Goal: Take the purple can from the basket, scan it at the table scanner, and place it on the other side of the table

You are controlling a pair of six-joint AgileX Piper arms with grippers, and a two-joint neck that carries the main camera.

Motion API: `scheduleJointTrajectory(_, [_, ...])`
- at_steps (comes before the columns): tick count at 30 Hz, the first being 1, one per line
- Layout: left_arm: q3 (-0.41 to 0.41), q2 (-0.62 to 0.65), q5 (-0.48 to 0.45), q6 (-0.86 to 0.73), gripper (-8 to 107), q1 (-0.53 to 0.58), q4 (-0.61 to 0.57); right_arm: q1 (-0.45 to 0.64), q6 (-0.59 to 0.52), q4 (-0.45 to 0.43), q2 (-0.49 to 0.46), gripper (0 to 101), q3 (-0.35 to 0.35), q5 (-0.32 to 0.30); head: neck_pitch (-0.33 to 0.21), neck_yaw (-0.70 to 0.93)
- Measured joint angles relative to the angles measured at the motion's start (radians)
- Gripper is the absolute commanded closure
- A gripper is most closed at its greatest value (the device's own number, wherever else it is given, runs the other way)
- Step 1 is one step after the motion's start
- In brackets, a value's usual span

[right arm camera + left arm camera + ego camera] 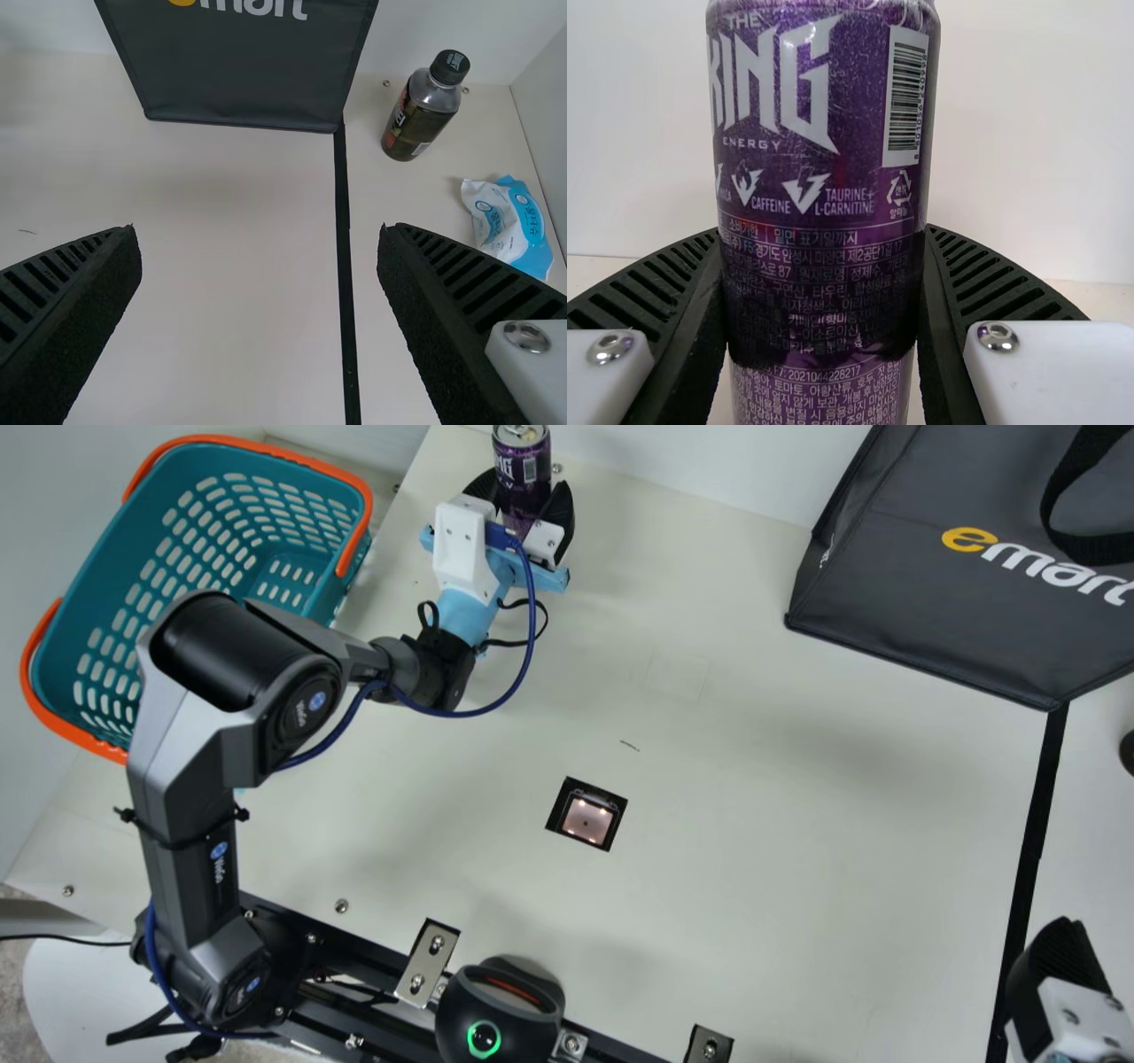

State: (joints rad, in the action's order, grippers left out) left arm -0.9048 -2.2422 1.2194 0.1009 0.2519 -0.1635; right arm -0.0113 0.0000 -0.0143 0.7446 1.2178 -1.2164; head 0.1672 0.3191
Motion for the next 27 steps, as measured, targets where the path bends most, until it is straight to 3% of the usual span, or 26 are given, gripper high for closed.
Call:
scheduleJointTrajectory(17, [0.034, 0.049, 0.001, -0.006, 11, -0.004, 0.014, 0.000, 0.000, 0.000, 0.000, 6, 0.000, 0.000, 0.000, -0.002])
scheduleJointTrajectory(27, [0.051, 0.065, 0.001, -0.009, 9, -0.004, 0.017, 0.000, 0.000, 0.000, 0.000, 6, 0.000, 0.000, 0.000, 0.000])
